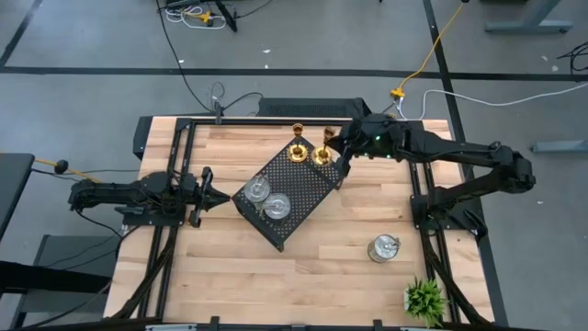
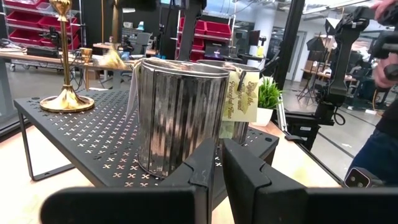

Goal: Pick & Place candle stick holders
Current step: Put the bottom gold candle holder on the shelf aligned with the other gold candle holder

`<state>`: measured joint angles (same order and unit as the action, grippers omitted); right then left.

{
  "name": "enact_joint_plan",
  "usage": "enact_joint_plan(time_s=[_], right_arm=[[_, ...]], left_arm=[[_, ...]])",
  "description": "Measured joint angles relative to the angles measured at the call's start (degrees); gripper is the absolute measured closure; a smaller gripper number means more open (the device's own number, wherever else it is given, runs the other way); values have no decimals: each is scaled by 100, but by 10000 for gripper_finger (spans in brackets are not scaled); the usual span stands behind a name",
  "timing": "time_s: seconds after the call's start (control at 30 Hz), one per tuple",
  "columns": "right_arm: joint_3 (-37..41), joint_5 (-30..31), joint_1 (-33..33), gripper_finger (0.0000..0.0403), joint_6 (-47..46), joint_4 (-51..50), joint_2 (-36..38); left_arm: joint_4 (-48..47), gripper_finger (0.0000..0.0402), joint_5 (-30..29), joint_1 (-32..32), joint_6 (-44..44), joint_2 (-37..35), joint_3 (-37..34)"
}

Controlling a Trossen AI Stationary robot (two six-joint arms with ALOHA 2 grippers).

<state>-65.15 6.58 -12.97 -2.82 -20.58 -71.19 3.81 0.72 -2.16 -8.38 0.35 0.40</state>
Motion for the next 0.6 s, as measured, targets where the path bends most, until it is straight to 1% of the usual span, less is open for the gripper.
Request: enact_joint_plan(time_s=[0.3,0.6], right_arm=[[175,-12,235,389,-123,3,-457],[175,1,256,389,-99,126,-600]], left_arm=[[0,362,1,-1,0,1,0],[2,362,-1,0,0,1,0]])
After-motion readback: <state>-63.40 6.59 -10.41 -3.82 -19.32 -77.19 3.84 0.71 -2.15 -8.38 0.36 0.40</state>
